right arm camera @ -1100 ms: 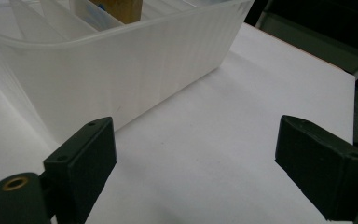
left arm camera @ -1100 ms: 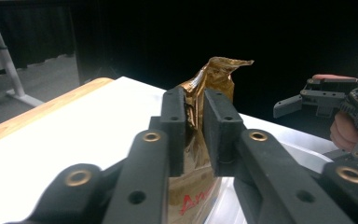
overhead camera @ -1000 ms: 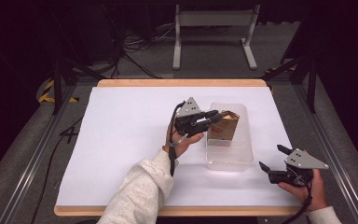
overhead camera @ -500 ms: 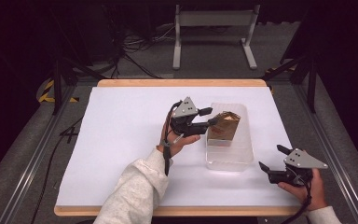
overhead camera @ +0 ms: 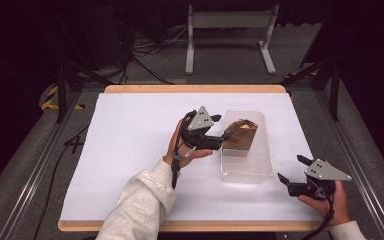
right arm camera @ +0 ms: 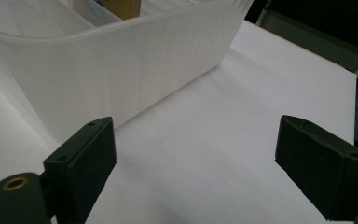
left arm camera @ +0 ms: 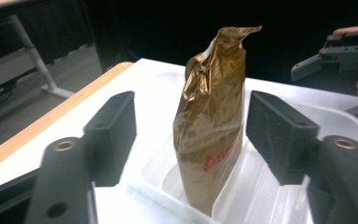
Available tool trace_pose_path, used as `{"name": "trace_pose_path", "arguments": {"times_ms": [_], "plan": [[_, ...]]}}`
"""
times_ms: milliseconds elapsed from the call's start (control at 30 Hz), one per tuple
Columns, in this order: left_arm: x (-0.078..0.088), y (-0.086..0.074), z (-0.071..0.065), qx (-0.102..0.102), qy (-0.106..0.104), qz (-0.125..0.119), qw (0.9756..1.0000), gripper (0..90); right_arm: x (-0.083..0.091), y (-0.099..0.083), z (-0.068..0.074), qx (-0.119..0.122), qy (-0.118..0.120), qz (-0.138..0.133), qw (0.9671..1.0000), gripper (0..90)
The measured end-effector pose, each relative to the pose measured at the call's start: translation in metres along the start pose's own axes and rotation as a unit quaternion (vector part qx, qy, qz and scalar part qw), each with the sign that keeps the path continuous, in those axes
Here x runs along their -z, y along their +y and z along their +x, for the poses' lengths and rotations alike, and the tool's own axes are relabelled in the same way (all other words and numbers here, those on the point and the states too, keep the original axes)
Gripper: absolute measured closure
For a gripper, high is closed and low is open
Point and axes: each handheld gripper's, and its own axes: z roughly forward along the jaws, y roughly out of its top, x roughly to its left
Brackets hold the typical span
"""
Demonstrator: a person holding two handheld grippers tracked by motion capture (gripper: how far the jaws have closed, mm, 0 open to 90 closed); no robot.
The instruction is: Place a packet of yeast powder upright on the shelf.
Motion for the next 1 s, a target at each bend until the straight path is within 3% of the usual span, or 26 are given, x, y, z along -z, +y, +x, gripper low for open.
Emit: {"name": "trace_pose_path", "arguments": {"times_ms": [333, 667, 1000], "plan": [[0.009, -0.004, 0.003, -0.017, 0.018, 0.024, 0.9994, 21.8, 0.001, 0.002, 0.001, -0.004, 0.005, -0.009, 0.9999, 13.1], [0.017, -0.009, 0.006, -0.017, 0.043, 0.055, 0.9974, 9.4, 0.001, 0.003, 0.001, -0.005, 0.006, -0.01, 0.9999, 13.1], [0.027, -0.015, 0.009, -0.032, 0.057, 0.081, 0.9946, 7.3, 0.001, 0.002, 0.0, -0.005, 0.005, -0.008, 0.9999, 13.1]]}}
